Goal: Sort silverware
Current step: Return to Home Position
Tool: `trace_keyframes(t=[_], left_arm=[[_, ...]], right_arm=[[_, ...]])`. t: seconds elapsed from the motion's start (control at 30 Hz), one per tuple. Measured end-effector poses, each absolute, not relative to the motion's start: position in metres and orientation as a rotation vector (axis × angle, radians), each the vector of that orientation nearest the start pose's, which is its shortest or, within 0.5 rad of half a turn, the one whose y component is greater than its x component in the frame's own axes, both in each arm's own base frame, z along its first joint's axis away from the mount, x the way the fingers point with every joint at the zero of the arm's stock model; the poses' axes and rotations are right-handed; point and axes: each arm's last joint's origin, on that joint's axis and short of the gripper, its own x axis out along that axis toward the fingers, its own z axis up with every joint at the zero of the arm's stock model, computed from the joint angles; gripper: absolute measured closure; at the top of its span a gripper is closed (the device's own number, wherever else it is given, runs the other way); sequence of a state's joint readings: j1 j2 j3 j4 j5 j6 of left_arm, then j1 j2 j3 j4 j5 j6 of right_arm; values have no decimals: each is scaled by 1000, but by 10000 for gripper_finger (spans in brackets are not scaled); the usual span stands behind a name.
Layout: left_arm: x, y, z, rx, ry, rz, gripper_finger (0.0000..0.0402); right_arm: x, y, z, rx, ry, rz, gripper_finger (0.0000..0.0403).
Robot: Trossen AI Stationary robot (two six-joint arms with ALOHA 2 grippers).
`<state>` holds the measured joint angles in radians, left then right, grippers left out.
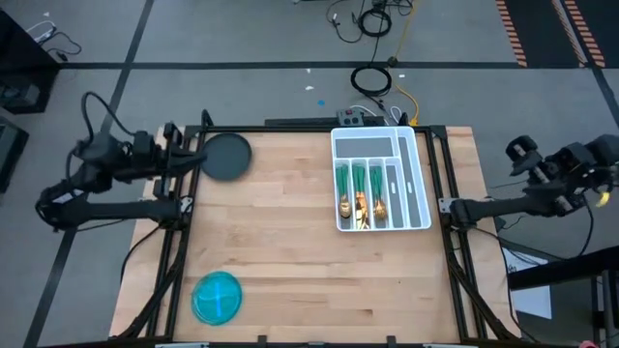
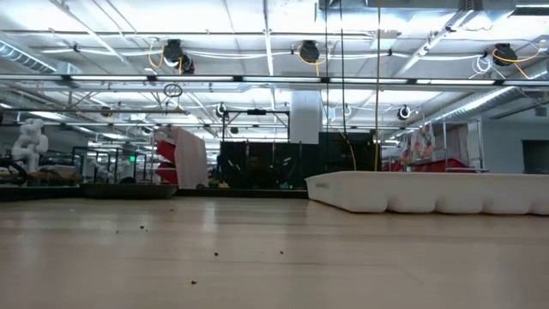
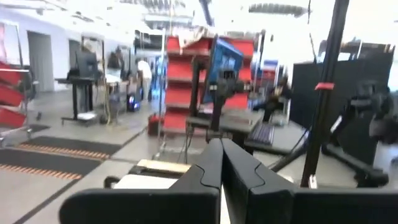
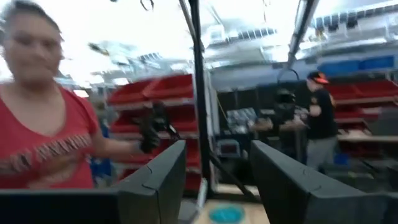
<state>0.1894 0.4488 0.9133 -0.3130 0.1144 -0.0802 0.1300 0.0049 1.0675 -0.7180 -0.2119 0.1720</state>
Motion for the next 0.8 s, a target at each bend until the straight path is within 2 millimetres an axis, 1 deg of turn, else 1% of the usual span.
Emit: trace_keyframes(t=[0.1,0.2,0.27,0.37,0.43,0.47,0.57,0.67,0.73,0.8], left_arm=[[61,8,372,-87,-238,61,397],[51,7,344,-134,-291,77,397],[46,7,325,-178,-318,83,397],[40,6,302,-225,-394,64,397],[46,6,293,-241,-400,36,397],[50,6,288,-249,-363,15,397],[56,6,282,-257,-332,-10,397],[63,7,266,-277,-285,-17,397],[65,8,261,-282,-294,-18,397],[68,8,257,-285,-316,-23,397]], right_arm=[[-75,1,374,111,-284,345,232],[-53,7,359,112,-212,366,232],[-40,9,356,100,-242,403,232],[-19,11,346,100,-273,464,232],[-3,12,334,121,-249,473,232],[3,12,329,131,-238,474,232],[18,13,316,156,-234,485,232],[32,14,302,149,-249,517,232],[40,15,293,142,-260,545,232],[49,15,280,158,-243,550,232]])
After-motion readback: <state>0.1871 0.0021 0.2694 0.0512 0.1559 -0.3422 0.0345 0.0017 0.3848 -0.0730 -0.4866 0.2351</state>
